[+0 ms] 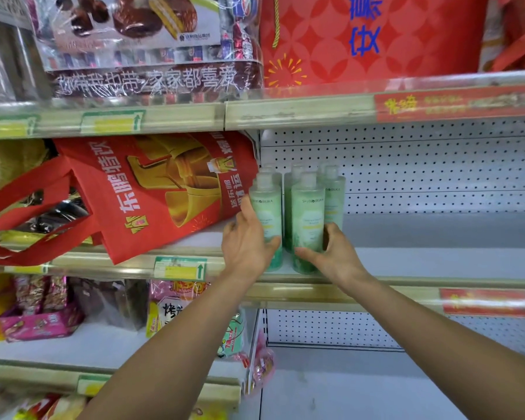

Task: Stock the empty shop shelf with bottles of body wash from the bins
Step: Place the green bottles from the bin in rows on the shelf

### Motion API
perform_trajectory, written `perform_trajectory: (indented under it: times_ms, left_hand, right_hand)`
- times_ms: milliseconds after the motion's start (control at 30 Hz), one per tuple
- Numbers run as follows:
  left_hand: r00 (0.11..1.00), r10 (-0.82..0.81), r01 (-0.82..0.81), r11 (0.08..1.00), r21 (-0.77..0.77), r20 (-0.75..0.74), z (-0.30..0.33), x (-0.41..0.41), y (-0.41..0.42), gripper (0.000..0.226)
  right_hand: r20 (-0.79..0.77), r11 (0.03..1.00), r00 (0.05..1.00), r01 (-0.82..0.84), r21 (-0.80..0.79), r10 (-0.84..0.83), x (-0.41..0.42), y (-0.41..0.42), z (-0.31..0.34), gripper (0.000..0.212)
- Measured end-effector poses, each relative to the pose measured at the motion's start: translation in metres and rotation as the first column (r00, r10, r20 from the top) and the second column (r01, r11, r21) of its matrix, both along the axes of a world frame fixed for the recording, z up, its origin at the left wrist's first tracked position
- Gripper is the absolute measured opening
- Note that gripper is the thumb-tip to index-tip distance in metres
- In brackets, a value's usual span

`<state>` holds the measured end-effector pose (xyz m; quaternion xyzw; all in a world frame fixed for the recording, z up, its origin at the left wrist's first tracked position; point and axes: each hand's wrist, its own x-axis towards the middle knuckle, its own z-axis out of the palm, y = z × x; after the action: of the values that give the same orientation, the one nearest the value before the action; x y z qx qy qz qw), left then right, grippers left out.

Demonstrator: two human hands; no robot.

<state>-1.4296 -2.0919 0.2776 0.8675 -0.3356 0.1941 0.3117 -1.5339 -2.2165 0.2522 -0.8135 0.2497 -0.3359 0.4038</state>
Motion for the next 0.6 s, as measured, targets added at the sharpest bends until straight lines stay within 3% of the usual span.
perform_trajectory:
  times_ms: [133,600]
  left_hand:
    - [0.999,0.032,-0.032,0.999,0.001,0.02,-0.001,0.002,0.001,0.103]
    - [1.0,-0.016,0.016,1.0,0.002,-0.024,-0.003,-0.001,0.008,0.103]
  right_hand:
    - [-0.078,0.993,0.995,0.051,-0.109,-0.059,0.001,0.001,-0.006,0.058]
    - [-0.246,0.971,0.961,0.067,-0.231,-0.125,0.005,0.013,0.002,0.067]
